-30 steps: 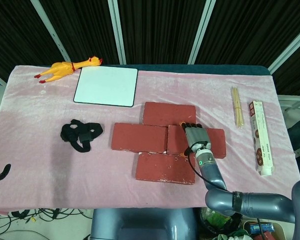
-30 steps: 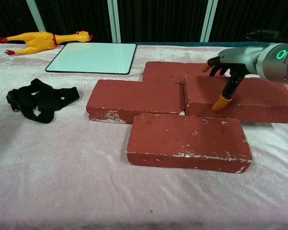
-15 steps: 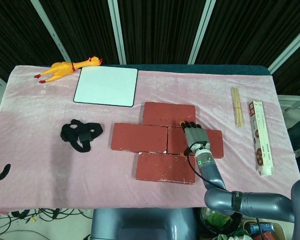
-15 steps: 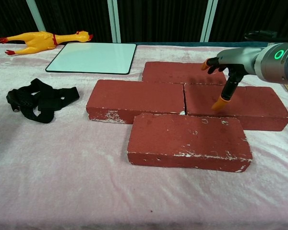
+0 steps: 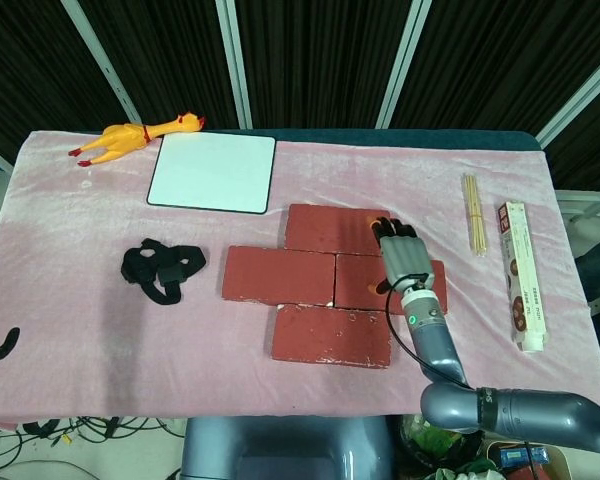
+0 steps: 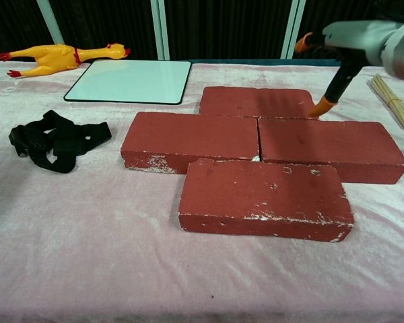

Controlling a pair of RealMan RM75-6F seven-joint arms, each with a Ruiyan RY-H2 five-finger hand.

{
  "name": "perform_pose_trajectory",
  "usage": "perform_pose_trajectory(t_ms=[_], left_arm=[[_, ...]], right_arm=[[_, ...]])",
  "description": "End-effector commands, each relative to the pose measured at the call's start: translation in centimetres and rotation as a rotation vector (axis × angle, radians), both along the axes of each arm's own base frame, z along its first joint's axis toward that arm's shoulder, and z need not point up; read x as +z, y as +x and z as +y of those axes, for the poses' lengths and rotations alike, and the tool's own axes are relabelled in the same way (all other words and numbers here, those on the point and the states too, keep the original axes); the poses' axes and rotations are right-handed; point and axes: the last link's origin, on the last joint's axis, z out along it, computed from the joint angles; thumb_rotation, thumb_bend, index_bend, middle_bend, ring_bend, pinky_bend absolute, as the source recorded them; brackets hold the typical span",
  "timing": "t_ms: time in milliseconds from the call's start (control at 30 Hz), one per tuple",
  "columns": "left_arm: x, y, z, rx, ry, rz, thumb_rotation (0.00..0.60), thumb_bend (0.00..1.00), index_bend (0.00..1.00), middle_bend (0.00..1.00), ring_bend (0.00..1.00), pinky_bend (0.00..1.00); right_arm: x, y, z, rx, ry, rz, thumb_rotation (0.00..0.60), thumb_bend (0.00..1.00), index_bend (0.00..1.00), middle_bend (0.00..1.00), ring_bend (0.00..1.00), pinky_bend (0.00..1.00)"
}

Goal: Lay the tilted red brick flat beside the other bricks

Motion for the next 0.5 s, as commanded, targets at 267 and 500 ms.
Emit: perform_pose_trajectory(t_ms=[267, 500], left_arm=[[0.1, 0.2, -0.1, -0.007, 0.001, -0.004, 0.600, 0.25, 0.08, 0.02, 0.00, 0.00], [0.0, 0.3, -0.2, -0.012, -0.003, -0.004, 0.600, 0.25, 0.08, 0.02, 0.00, 0.00]], right_arm=[[6.1, -8.6, 7.4, 0.152, -0.274, 0.180, 0.600, 0.00, 0.00, 0.02, 0.01, 0.09], [6.7, -11.9, 12.3, 0.151, -0.322, 0.193, 0.600, 0.00, 0.00, 0.01, 0.01, 0.09]])
